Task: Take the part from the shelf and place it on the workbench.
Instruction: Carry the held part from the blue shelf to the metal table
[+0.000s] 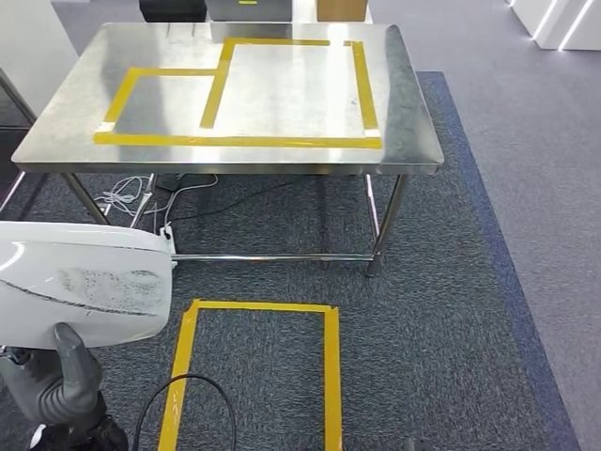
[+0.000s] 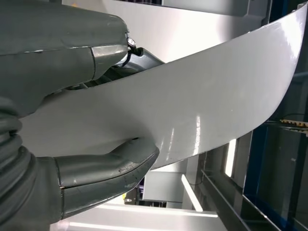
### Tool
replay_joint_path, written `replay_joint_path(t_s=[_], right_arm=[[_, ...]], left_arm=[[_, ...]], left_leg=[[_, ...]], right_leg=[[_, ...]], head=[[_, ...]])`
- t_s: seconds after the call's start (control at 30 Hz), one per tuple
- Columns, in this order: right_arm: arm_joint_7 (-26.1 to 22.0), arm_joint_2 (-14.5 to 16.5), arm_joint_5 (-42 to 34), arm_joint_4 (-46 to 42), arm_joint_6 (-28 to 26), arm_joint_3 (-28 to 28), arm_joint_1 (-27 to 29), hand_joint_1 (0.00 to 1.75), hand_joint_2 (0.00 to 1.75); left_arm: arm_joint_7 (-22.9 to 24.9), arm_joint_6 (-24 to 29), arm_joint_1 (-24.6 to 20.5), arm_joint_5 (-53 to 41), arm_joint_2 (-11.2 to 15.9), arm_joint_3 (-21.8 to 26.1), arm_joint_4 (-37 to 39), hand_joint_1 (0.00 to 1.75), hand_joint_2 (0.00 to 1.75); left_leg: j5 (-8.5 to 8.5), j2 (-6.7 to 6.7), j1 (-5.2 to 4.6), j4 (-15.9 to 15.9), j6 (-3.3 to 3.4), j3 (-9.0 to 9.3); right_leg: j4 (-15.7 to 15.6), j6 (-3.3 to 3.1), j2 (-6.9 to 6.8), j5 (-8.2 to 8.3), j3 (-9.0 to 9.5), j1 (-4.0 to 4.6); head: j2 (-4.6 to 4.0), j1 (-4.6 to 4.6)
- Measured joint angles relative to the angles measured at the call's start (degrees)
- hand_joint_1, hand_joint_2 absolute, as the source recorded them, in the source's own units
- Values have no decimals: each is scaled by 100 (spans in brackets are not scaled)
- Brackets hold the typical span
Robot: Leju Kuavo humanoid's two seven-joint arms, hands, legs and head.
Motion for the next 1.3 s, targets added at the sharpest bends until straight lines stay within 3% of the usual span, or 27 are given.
replay_joint_path(t_s=[0.07,0.13,0.2,0.3,0.37,0.4,0.43,0.5,0.53,0.6,0.7,0.77,0.83,0.87,0.9,0.93,1.0,1.03,1.1,1.2,1.27,1.3], right_arm=[[-16,0,4,0,35,1,-7,0,0],[-22,-1,17,0,66,1,-8,0,0],[-23,-2,39,0,80,1,-6,0,0],[-25,0,54,0,79,1,-2,0,0],[-27,0,52,0,71,0,2,0,0],[-26,0,52,0,68,-1,-1,0,0],[-24,0,54,0,68,-1,-5,0,0],[-19,1,60,0,69,-1,-16,0,0],[-16,1,63,0,70,-1,-19,0,0],[-7,1,68,1,72,-1,-24,0,0],[21,0,69,1,66,1,-32,0,0],[37,0,45,0,59,-1,-36,0,0],[55,0,13,1,58,-3,-26,0,0],[61,0,1,2,61,-5,-17,0,0],[66,0,-3,2,63,-6,-8,0,0],[67,0,-4,2,66,-7,-3,0,0],[56,0,3,1,70,-7,-4,0,0],[47,0,7,1,73,-7,-9,0,0],[29,0,11,2,80,-7,-16,0,0],[16,-2,17,2,89,-10,-7,0,0],[14,-2,20,2,101,-13,-8,0,0],[11,-2,22,2,114,-14,-8,0,0]], left_arm=[[0,-20,-7,-4,-1,0,1,175,175],[0,-33,-11,-9,-2,1,2,175,175],[0,-36,-20,-12,0,3,2,175,175],[0,-37,-47,-23,3,4,10,175,175],[0,-36,-49,-28,8,5,28,175,175],[0,-35,-49,-31,11,5,37,175,175],[0,-35,-49,-33,13,5,43,175,175],[0,-35,-55,-37,14,4,46,175,175],[0,-35,-64,-38,14,3,46,175,175],[0,-35,-79,-39,14,2,49,175,175],[0,-35,-80,-39,11,1,50,175,175],[0,-35,-86,-35,5,-6,50,175,175],[0,-35,-88,-31,2,-14,54,175,175],[0,-35,-86,-29,2,-16,56,175,175],[0,-35,-86,-27,2,-16,59,175,175],[0,-35,-85,-26,2,-17,61,175,175],[0,-35,-86,-24,2,-18,61,175,175],[0,-35,-86,-24,2,-19,61,175,175],[0,-35,-87,-27,1,-21,61,175,175],[0,-40,-86,-27,1,-23,58,175,175],[0,-50,-88,-26,3,-22,57,175,175],[0,-55,-87,-26,4,-21,58,175,175]], left_leg=[[4,-60,-8,21,-70,-30],[31,-122,0,6,-144,-50],[-66,-56,7,133,-203,-109],[-564,130,11,1068,-269,-519],[-718,153,16,1596,-282,-757],[-641,156,16,1586,-274,-749],[-468,163,14,1364,-254,-639],[-95,226,-13,636,-187,-284],[-10,267,-30,319,-151,-135],[-20,311,-59,54,-107,-27],[-4,269,-29,-16,-41,-17],[18,258,1,-47,9,-6],[18,248,-1,-45,28,-15],[16,238,-2,-43,32,-17],[12,226,-2,-40,32,-16],[7,211,-1,-38,28,-11],[-11,185,-2,-29,1,3],[-25,173,-12,-13,-23,1],[-33,158,-31,4,-84,-12],[-62,155,-21,41,-169,-24],[-277,167,-9,406,-225,-171],[-449,173,-5,764,-248,-336]], right_leg=[[-361,-35,99,60,197,-3],[-380,-95,57,72,223,9],[-419,-165,-30,98,240,0],[-441,-242,-185,97,257,-2],[-438,-254,-272,88,259,9],[-437,-256,-307,83,263,15],[-436,-254,-330,78,273,22],[-430,-237,-360,59,295,48],[-421,-220,-372,49,294,64],[-413,-174,-402,42,275,89],[-369,-93,-390,-12,230,75],[54,-43,-261,-269,20,59],[827,-13,-174,-605,-356,48],[1116,-3,-163,-681,-511,43],[1210,3,-159,-645,-579,41],[1058,3,-158,-494,-528,37],[310,-7,-146,-92,-190,25],[-48,-24,-130,31,-7,24],[-361,-71,-107,74,160,32],[-396,-166,-117,90,195,29],[-424,-234,-135,89,238,10],[-424,-258,-145,76,253,13]], head=[[0,-2],[0,-3],[0,-15],[0,-39],[0,-39],[0,-39],[0,-39],[0,-38],[0,-39],[0,-35],[0,-33],[0,-11],[0,6],[0,4],[0,5],[0,7],[0,8],[0,6],[0,1],[0,-5],[0,-25],[0,-35]])
